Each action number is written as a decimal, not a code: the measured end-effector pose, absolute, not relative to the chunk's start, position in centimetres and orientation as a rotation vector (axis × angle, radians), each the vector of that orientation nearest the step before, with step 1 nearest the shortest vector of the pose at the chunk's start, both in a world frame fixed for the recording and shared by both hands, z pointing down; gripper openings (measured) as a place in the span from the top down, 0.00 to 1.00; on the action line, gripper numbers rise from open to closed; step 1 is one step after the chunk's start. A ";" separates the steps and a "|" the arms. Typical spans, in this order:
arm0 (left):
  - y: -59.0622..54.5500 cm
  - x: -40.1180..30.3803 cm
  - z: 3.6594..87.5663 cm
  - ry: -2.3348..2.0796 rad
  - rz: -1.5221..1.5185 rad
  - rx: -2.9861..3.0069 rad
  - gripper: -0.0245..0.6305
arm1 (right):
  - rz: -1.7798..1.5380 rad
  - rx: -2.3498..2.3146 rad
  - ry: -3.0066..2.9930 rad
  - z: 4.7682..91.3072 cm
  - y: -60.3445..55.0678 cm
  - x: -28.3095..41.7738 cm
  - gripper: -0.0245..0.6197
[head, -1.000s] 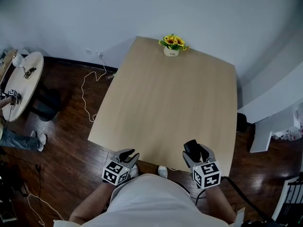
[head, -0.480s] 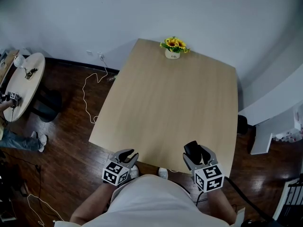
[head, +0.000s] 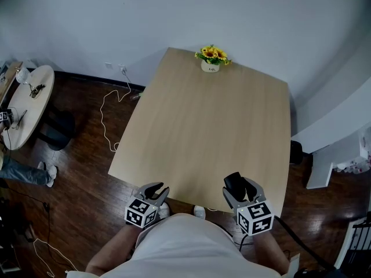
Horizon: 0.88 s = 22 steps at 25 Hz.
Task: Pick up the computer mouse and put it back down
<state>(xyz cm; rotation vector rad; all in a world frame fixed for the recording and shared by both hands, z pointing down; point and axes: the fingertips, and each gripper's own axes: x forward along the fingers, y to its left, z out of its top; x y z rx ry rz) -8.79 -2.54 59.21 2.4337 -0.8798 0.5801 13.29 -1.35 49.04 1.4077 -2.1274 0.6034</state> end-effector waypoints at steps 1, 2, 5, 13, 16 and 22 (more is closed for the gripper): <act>-2.5 -8.8 59.3 -0.882 0.579 2.429 0.83 | 0.603 1.410 -2.127 49.1 -1.3 13.3 0.51; -2.5 -8.8 59.3 -0.882 0.581 2.428 0.83 | 0.603 1.412 -2.125 49.1 -1.2 13.4 0.51; -2.7 -8.8 59.1 -0.895 0.582 2.433 0.83 | 0.602 1.420 -2.120 49.1 -1.3 13.6 0.51; -3.0 -9.5 59.2 -0.919 0.581 2.422 0.83 | 0.599 1.427 -2.124 48.9 -1.5 13.6 0.51; -2.9 -9.5 59.1 -0.913 0.581 2.421 0.83 | 0.598 1.430 -2.122 48.9 -1.4 13.5 0.51; -2.4 -9.3 59.2 -0.912 0.586 2.421 0.83 | 0.643 1.428 -2.089 52.1 -1.8 14.4 0.51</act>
